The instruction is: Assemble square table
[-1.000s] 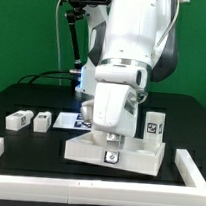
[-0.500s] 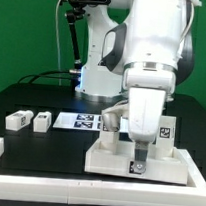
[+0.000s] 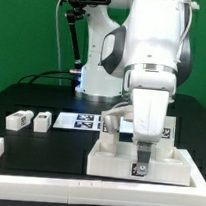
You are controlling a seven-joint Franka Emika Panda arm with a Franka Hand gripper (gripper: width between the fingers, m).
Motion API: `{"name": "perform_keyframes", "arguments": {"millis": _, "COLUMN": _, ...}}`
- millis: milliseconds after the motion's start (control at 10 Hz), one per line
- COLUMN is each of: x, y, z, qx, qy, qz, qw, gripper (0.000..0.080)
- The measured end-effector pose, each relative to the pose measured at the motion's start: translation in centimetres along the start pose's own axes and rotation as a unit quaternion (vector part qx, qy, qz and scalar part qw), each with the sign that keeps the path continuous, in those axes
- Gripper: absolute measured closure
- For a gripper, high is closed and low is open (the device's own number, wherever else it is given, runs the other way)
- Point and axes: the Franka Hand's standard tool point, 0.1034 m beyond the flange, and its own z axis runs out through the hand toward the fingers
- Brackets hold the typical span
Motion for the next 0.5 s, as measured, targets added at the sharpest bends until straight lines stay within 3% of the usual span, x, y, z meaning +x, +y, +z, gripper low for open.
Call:
{"name": "perform_keyframes", "arguments": {"millis": 200, "x": 0.66, "y": 0.12, "z": -0.12, "qx": -0.004, "qy": 0.001, "qz": -0.013, "qw": 1.000, "gripper": 0.0716}}
{"name": "perform_keyframes", "arguments": {"millis": 500, "x": 0.34, "y": 0.09, "z": -0.14, "qx": -0.004, "qy": -0.002, "qz": -0.013, "qw": 1.000, "gripper": 0.0716}}
